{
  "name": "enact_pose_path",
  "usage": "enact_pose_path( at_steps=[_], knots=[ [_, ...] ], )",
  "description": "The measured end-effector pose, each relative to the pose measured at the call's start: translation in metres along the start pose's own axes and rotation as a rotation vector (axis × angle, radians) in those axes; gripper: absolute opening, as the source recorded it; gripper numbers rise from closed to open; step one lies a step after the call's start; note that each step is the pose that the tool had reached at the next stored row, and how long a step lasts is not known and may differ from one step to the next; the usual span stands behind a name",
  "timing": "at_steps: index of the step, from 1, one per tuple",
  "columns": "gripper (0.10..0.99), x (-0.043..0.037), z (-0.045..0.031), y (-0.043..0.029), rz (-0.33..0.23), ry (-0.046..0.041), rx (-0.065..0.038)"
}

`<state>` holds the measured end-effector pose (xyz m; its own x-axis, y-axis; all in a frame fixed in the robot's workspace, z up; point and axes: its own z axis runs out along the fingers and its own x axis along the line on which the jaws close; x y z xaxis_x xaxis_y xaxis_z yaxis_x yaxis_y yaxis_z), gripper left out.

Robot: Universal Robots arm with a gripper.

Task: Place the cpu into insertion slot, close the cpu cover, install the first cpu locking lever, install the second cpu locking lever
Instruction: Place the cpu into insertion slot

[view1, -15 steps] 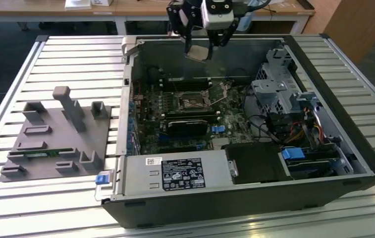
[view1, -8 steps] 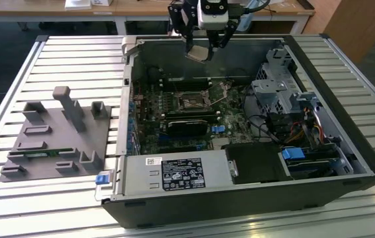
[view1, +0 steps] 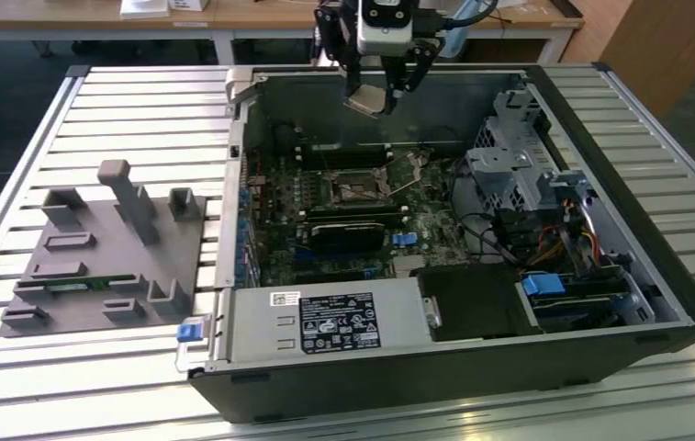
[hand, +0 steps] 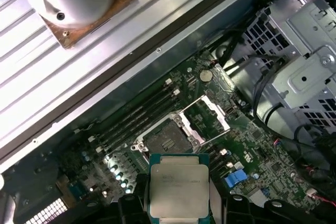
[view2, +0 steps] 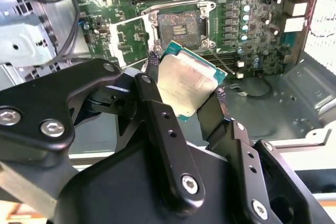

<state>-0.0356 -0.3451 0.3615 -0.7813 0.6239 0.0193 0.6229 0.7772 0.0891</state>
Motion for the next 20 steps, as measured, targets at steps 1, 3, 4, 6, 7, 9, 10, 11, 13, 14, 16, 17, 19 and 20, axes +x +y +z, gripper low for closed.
enact_pose_path(
  at_steps=[1, 3, 4, 6, 7, 9, 10, 11, 13, 14, 16, 17, 19, 20],
  knots=[
    [0.541, 0.0000, 0.0001, 0.0000, 0.013, -0.0011, 0.000],
    [0.541, 0.0000, 0.0003, 0.0000, 0.037, -0.0034, -0.001],
    [0.541, 0.0000, 0.0004, 0.0000, 0.050, -0.0044, -0.001],
    [0.541, 0.0000, 0.0006, 0.0000, 0.075, -0.0067, -0.001],
    [0.541, 0.0000, 0.0007, 0.0000, 0.088, -0.0078, -0.002],
    [0.541, 0.0000, 0.0009, 0.0000, 0.112, -0.0100, -0.002],
    [0.541, 0.0000, 0.0010, 0.0000, 0.125, -0.0111, -0.002],
    [0.541, 0.0001, 0.0010, 0.0000, 0.137, -0.0122, -0.003],
    [0.541, 0.0001, 0.0012, 0.0000, 0.162, -0.0145, -0.003],
    [0.541, 0.0001, 0.0014, 0.0000, 0.176, -0.0157, -0.003],
    [0.541, 0.0001, 0.0015, 0.0000, 0.202, -0.0181, -0.004],
    [0.541, 0.0001, 0.0016, 0.0000, 0.215, -0.0192, -0.004],
    [0.541, 0.0001, 0.0019, 0.0000, 0.242, -0.0216, -0.005],
    [0.541, 0.0001, 0.0020, 0.0000, 0.256, -0.0228, -0.005]
  ],
)
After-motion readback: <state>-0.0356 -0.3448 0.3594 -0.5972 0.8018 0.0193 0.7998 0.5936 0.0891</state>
